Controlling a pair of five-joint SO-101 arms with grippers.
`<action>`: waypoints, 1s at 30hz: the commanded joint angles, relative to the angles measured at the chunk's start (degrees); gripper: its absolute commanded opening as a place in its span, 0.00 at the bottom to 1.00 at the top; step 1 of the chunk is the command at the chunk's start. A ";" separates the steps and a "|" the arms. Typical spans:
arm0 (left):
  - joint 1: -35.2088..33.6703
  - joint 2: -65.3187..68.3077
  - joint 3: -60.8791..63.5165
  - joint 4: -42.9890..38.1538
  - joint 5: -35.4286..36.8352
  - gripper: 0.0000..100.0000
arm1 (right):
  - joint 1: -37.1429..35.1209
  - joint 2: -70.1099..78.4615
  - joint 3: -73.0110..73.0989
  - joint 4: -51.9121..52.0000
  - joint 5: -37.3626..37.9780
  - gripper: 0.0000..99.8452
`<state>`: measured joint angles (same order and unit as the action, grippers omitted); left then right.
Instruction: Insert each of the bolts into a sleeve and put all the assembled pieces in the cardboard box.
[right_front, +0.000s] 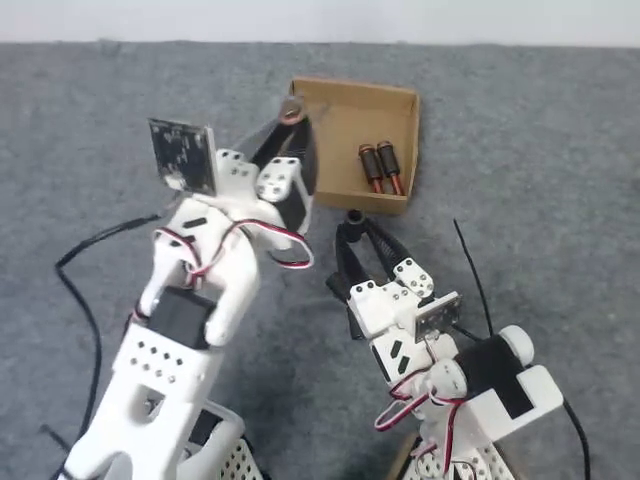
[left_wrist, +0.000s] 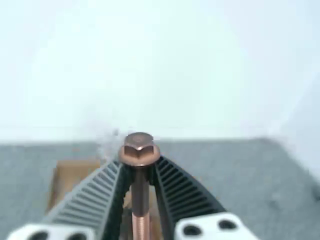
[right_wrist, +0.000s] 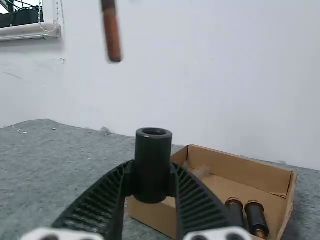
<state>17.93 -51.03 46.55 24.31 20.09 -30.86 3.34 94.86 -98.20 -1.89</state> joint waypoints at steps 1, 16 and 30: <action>2.90 -2.37 0.40 -8.79 0.18 0.01 | -0.31 -0.13 1.32 0.04 -0.70 0.01; 8.97 -2.37 5.85 -8.53 0.18 0.01 | -0.31 -0.13 1.32 0.04 -0.70 0.01; 9.14 -2.81 11.82 -8.62 -4.04 0.01 | -0.22 -0.13 1.32 0.04 -0.62 0.01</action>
<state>26.99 -51.12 59.21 17.63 17.63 -30.86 3.34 94.86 -98.20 -1.89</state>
